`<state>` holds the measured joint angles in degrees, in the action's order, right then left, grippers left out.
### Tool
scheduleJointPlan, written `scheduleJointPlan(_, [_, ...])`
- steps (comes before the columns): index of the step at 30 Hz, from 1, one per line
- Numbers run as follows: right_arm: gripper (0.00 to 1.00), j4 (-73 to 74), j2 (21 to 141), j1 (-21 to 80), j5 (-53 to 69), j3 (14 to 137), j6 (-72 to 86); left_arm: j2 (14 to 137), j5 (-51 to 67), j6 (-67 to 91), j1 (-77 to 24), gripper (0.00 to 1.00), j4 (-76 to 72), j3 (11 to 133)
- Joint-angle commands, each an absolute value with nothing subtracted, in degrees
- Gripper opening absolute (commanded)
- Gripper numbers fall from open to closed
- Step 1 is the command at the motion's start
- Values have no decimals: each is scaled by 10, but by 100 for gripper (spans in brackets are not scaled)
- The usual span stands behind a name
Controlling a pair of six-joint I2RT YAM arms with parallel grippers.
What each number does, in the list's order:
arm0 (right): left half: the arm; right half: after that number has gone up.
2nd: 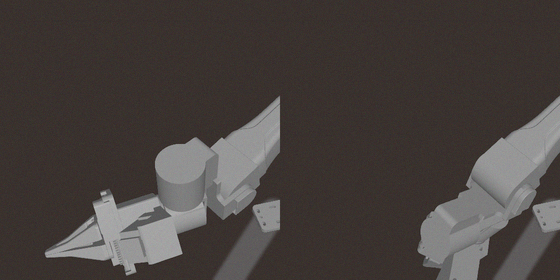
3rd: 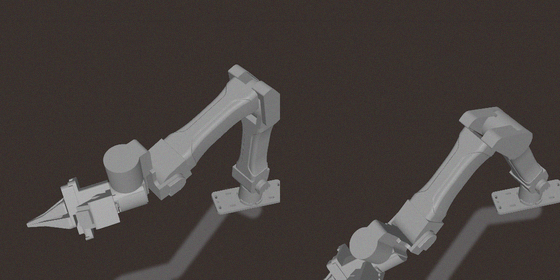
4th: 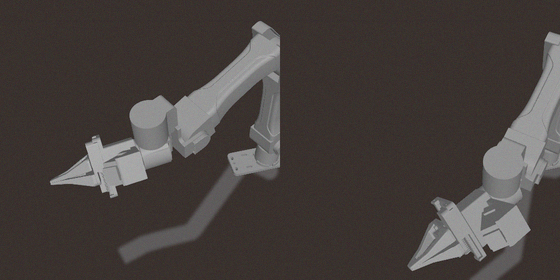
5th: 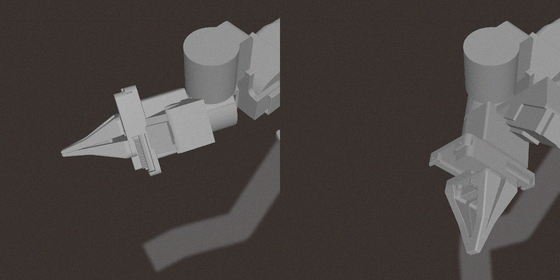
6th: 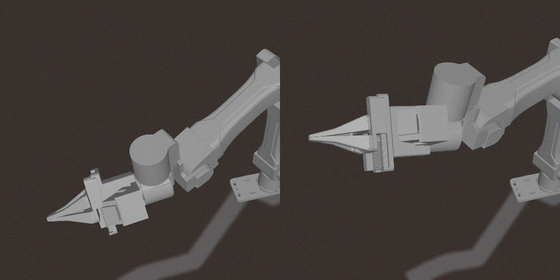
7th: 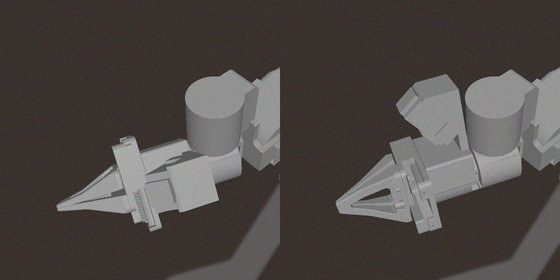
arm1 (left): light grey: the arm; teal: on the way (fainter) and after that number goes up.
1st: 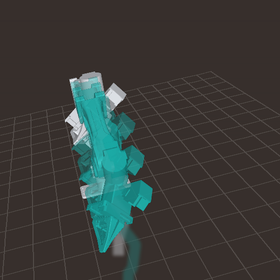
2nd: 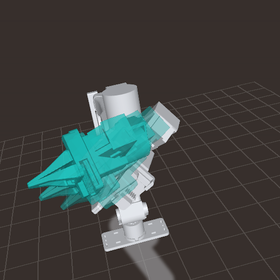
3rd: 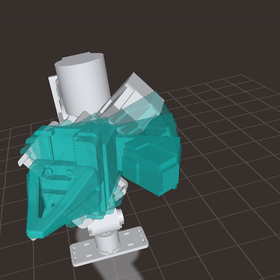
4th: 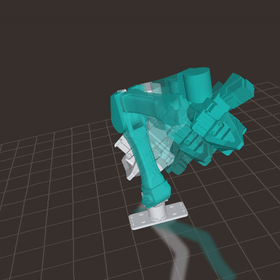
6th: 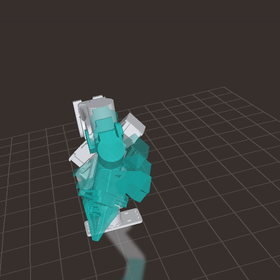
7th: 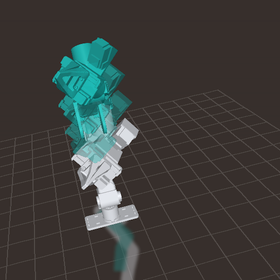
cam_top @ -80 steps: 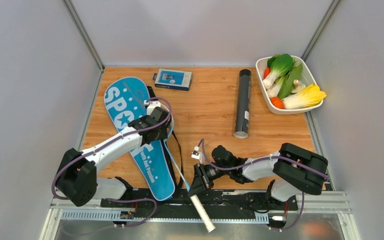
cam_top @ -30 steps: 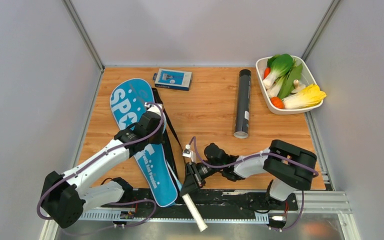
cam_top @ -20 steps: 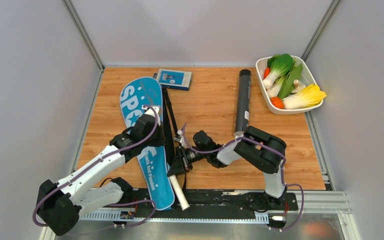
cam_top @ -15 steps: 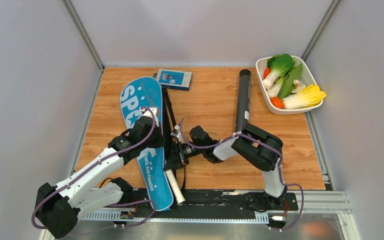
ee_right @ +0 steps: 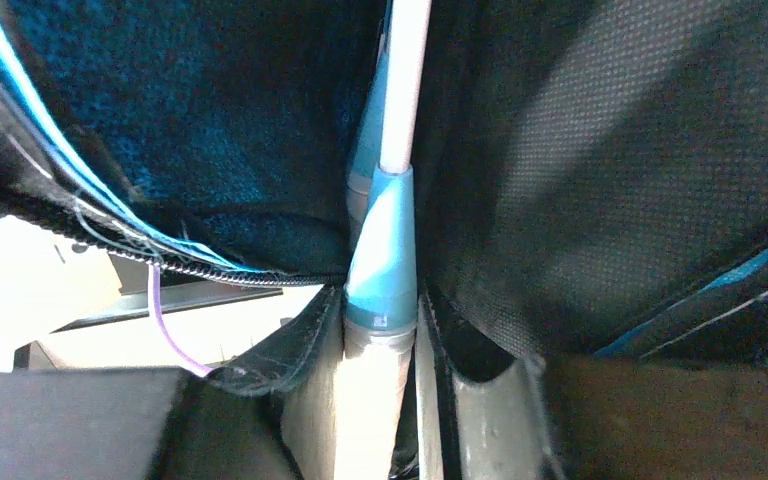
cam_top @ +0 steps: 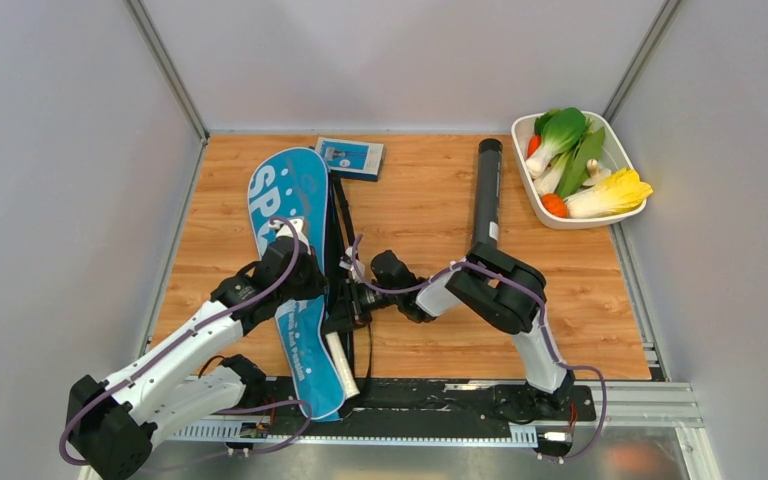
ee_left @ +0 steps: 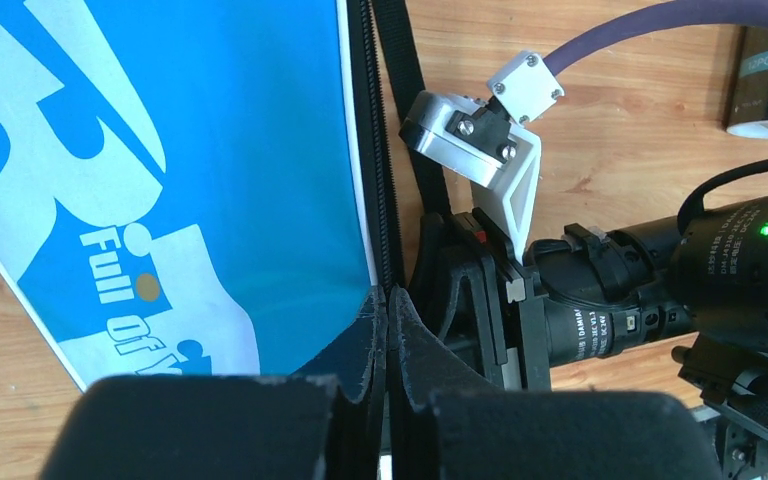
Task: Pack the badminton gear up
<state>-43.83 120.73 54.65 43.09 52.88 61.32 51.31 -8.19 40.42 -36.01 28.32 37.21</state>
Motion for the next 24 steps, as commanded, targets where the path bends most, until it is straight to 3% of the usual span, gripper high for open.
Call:
scheduleJointPlan(1, [2, -482, 1228, 539, 353, 545, 586, 497, -70, 443, -367, 0, 295, 403])
scheduleJointPlan(14, [9, -577, 1223, 515, 385, 486, 623, 517, -137, 389, -366, 0, 370, 457])
scheduleJointPlan(19, [16, -580, 1226, 513, 381, 495, 636, 521, -112, 388, -366, 0, 358, 452])
scheduleJointPlan(24, [32, -600, 1211, 511, 381, 477, 649, 523, -128, 379, -366, 0, 378, 462])
